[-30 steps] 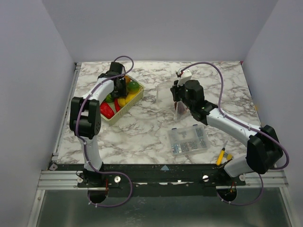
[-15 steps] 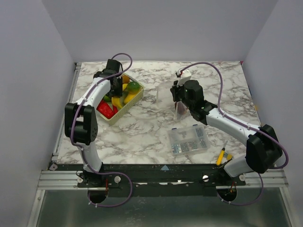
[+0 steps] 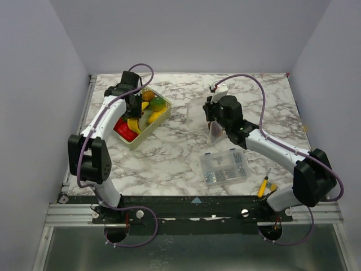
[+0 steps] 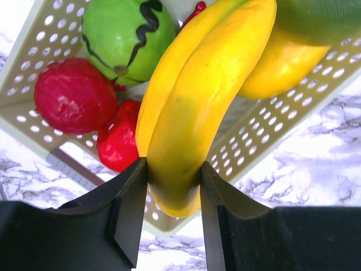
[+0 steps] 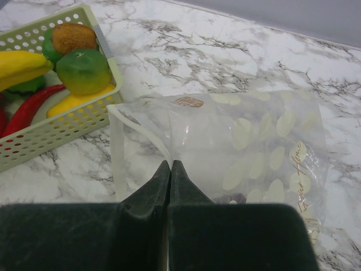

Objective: Place the food in the zip-top bag and seal the zipper
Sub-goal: Pick up the fake fruit from the bin, then place the fake fruit in the zipper food storage bag.

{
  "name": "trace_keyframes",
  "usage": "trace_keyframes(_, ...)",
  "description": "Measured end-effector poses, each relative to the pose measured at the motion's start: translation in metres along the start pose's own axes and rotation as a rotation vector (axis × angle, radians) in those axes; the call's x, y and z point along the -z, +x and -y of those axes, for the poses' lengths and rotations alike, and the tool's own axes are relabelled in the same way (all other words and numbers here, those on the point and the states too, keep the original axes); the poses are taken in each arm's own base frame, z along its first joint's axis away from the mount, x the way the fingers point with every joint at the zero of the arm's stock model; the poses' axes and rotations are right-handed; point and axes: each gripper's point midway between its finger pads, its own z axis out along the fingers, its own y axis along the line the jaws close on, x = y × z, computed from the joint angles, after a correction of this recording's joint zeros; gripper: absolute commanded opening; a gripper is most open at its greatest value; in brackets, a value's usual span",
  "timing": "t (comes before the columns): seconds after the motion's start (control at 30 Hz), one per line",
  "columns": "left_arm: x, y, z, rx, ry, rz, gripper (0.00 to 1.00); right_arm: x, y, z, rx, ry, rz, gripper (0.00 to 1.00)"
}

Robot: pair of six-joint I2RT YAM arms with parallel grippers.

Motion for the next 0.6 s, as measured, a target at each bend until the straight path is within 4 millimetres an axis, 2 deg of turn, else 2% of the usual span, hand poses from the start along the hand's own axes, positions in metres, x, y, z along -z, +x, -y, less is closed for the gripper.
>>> trace_keyframes(0.17, 0.025, 0.007, 0.002, 0.01, 0.045, 0.026, 0.02, 0.0, 0.0, 0.0, 0.0, 0.0, 0.0, 0.01)
trace_keyframes(0.37, 0.055, 0.015, 0.021, 0.051, 0.18, 0.051, 0.01, 0.0, 0.0, 0.0, 0.0, 0.0, -0.001, 0.01)
trace_keyframes(0.5, 0.076, 0.028, 0.054, 0.12, 0.39, 0.056, 0.01, 0.0, 0.0, 0.0, 0.0, 0.0, -0.001, 0.01)
trace_keyframes(0.6, 0.09, 0.043, 0.089, 0.21, 0.593, 0.035, 0.01, 0.0, 0.0, 0.0, 0.0, 0.0, -0.001, 0.01)
